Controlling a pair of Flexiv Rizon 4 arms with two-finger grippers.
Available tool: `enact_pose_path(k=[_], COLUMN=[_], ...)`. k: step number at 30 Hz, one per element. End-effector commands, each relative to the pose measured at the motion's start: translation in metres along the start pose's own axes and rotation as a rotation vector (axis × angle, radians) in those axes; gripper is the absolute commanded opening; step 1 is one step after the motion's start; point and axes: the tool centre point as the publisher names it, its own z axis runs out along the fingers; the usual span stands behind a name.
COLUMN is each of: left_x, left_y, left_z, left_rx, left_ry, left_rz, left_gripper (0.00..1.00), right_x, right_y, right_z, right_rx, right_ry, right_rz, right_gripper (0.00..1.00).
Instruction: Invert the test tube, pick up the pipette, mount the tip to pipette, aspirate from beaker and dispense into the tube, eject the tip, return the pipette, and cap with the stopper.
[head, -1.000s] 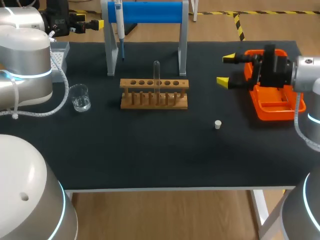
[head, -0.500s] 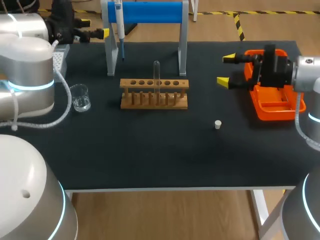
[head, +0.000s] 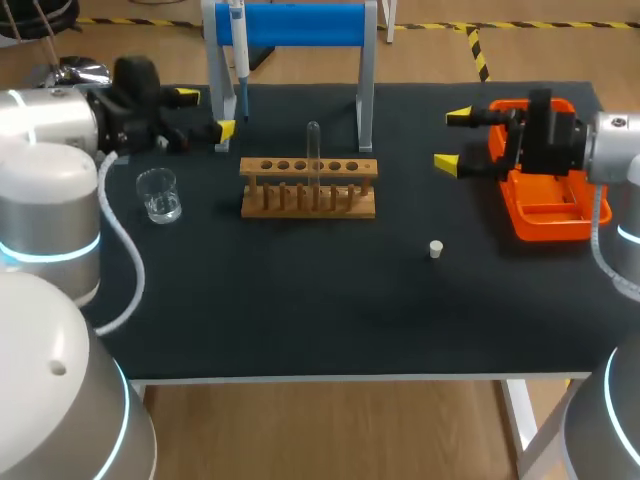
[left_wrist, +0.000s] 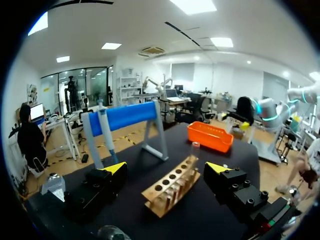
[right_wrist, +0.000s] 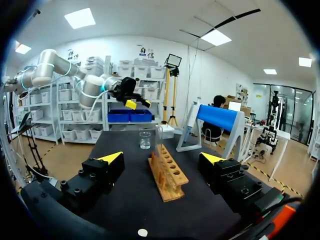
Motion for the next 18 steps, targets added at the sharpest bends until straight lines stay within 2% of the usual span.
enact_pose_path(k=[1,5,11,18], left_x=[0.010,0.021,0.034,0.038], left_y=[0.009,0.019,0.030,0.035], left_z=[-0.010,-0.010,-0.015,-0.016], left_rx=[-0.023,-0.031,-0.006,-0.013], left_ry=[0.025,0.048,0.033,0.014], left_rz=[0.010,0.011,-0.015,-0.024], left_gripper=[1.00,1.00,1.00,1.00], right_x=[0.001,0.001,0.001,0.001], right_y=[-0.001,-0.001,-0.001,-0.001], right_z=[0.001,0.001,0.001,0.001], right_rx=[0.000,0.000,0.000,0.000], right_ry=[-0.002,-0.002,-0.002,-0.002], right_rz=[-0.001,-0.001,-0.001,-0.001], right_gripper=[1.00,1.00,1.00,1.00])
